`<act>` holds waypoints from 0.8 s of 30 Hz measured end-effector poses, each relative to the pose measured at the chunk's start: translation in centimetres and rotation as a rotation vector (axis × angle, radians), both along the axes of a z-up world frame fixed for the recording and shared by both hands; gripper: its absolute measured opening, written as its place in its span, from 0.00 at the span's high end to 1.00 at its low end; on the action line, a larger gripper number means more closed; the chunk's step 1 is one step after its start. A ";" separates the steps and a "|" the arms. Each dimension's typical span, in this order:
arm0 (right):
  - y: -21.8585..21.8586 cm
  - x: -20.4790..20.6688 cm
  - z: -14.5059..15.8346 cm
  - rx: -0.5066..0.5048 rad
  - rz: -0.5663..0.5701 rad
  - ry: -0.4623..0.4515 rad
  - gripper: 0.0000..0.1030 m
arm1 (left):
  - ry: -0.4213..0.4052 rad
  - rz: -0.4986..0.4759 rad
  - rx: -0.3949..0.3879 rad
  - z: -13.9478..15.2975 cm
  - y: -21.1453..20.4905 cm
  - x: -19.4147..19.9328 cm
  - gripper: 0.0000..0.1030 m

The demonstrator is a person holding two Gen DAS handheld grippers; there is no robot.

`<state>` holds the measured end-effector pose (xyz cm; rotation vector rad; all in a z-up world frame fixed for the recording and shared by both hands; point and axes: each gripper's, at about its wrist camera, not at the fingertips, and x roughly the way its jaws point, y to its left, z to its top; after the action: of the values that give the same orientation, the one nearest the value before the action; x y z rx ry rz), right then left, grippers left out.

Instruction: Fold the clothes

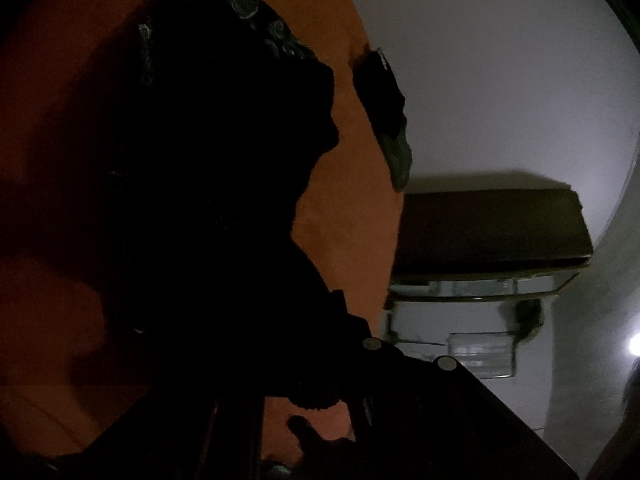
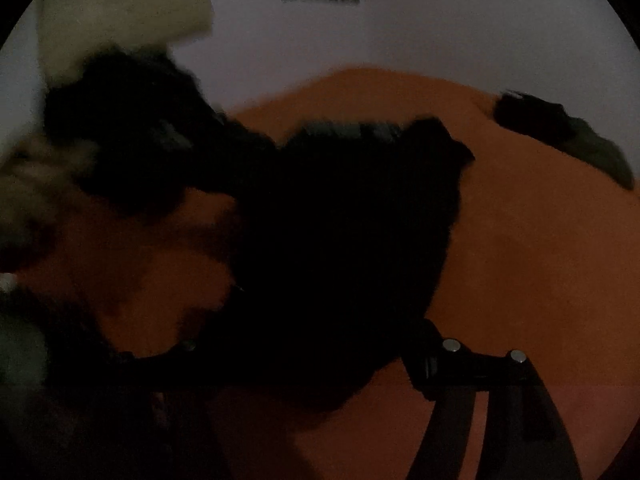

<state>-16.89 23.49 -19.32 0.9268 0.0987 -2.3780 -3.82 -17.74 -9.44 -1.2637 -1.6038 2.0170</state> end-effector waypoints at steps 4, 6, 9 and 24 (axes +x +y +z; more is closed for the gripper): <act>-1.4 0.5 1.4 0.055 -0.053 0.104 0.22 | -0.005 -0.041 0.017 0.2 1.3 -1.2 0.88; -4.0 -1.4 0.6 0.153 -0.052 0.086 0.22 | -0.002 -0.057 0.016 0.2 2.0 -1.2 0.88; -6.2 -2.7 -1.8 0.373 -0.125 0.095 0.23 | 0.000 -0.071 -0.043 0.0 2.8 -0.9 0.88; 5.7 -4.7 -8.6 0.159 -0.167 -0.295 0.37 | -0.236 -0.179 -0.224 -9.9 4.6 4.4 0.86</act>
<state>-21.62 29.23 -27.95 1.4012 0.1002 -2.3790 0.57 -13.13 -19.32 -1.7178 -1.3263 2.0405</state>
